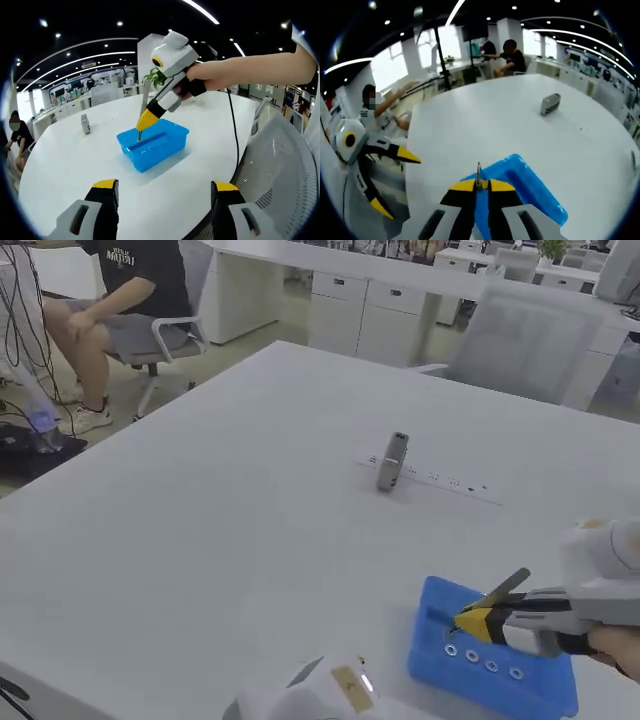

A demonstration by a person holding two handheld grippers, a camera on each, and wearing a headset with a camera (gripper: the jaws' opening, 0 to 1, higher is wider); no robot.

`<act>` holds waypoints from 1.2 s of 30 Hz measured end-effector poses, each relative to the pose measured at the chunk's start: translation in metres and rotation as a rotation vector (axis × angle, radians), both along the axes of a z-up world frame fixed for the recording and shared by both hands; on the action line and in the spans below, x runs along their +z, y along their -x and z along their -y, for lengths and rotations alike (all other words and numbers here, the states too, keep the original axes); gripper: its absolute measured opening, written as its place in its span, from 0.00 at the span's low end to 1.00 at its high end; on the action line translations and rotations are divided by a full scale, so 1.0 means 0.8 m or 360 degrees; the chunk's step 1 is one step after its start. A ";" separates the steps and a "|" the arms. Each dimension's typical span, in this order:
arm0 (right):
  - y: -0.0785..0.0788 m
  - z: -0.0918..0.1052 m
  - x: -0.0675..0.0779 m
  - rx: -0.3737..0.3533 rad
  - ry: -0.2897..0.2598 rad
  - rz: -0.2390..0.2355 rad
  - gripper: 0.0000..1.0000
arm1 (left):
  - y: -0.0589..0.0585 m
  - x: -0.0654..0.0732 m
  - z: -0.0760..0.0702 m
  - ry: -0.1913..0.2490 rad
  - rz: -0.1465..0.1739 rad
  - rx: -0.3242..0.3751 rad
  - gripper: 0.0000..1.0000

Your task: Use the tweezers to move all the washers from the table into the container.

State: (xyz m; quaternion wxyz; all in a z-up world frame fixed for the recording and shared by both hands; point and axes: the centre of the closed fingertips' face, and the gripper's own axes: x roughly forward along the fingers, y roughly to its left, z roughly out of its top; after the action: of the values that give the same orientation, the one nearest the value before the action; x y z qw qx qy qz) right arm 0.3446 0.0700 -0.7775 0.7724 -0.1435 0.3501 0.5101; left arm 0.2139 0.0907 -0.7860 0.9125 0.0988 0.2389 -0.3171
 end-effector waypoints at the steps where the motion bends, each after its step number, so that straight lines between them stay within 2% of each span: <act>1: -0.003 -0.001 -0.003 0.0000 0.0005 -0.0003 0.05 | 0.000 0.001 0.000 0.0000 0.0000 0.0002 0.76; 7: -0.020 -0.010 -0.022 -0.0026 0.0011 -0.0062 0.05 | 0.001 0.001 -0.001 0.0004 -0.0004 0.0008 0.76; 18: -0.026 -0.014 -0.061 0.0045 0.0174 -0.0087 0.05 | 0.000 -0.003 -0.001 -0.0002 -0.0020 0.0004 0.75; 21: -0.024 -0.011 -0.066 0.0094 0.0237 -0.0056 0.05 | 0.000 -0.004 -0.001 -0.0001 -0.0023 0.0005 0.75; 28: -0.027 -0.011 -0.074 0.0128 0.0258 -0.0051 0.05 | 0.000 -0.001 0.001 0.0018 -0.0020 0.0009 0.75; 32: -0.017 -0.011 -0.067 0.0137 0.0261 -0.0017 0.05 | 0.002 -0.003 0.000 0.0000 -0.0041 0.0009 0.71; 34: -0.021 -0.008 -0.065 0.0134 0.0248 -0.0006 0.05 | 0.002 -0.003 0.000 0.0008 -0.0041 0.0011 0.71; 36: -0.021 -0.006 -0.054 0.0119 0.0214 0.0023 0.05 | 0.002 -0.004 -0.001 0.0017 -0.0053 0.0021 0.70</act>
State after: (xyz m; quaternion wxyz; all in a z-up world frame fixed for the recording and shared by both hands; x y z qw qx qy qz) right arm 0.3610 0.0745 -0.8208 0.7439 -0.2116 0.3724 0.5129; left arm 0.2125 0.0916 -0.7893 0.9110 0.0871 0.2529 -0.3138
